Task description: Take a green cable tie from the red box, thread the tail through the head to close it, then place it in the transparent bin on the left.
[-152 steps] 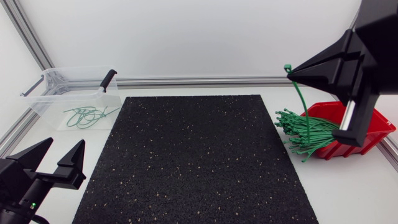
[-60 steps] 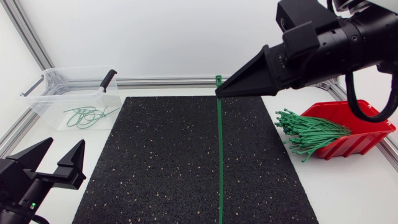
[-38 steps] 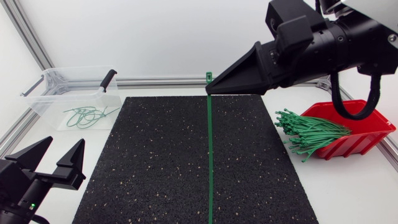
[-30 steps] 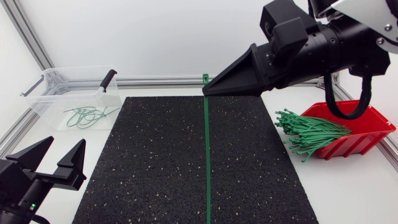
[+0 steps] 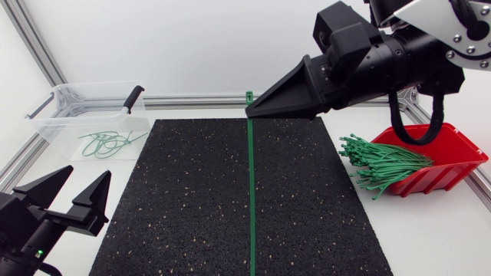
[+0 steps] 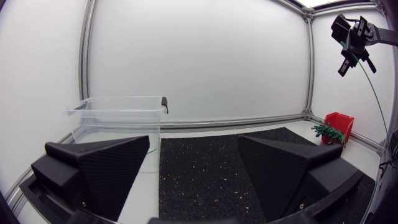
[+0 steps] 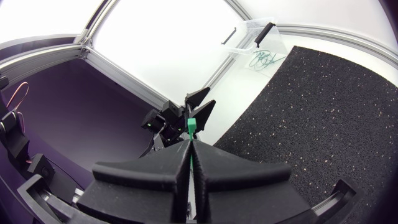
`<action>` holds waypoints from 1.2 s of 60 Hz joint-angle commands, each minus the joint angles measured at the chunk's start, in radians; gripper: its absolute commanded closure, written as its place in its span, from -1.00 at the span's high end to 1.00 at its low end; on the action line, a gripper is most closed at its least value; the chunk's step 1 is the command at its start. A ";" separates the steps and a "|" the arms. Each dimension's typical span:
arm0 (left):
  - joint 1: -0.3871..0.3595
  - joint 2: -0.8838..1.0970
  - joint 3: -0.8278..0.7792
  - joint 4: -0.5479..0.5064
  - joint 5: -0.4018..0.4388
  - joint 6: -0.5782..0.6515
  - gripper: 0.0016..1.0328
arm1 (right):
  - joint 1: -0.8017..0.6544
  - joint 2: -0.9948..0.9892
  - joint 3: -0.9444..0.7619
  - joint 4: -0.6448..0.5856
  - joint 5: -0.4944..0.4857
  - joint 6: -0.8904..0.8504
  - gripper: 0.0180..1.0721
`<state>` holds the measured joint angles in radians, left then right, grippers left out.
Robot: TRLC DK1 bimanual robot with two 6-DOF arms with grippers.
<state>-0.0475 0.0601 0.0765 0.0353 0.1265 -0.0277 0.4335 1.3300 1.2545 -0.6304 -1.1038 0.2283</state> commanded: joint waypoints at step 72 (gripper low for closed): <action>-0.100 0.975 0.568 0.138 1.113 -0.301 0.92 | 0.042 0.181 0.049 0.080 -0.005 0.028 -0.89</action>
<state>-0.1135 0.9936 0.6235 0.1337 1.2095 -0.2749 0.4614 1.4986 1.2705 -0.5667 -1.0977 0.2302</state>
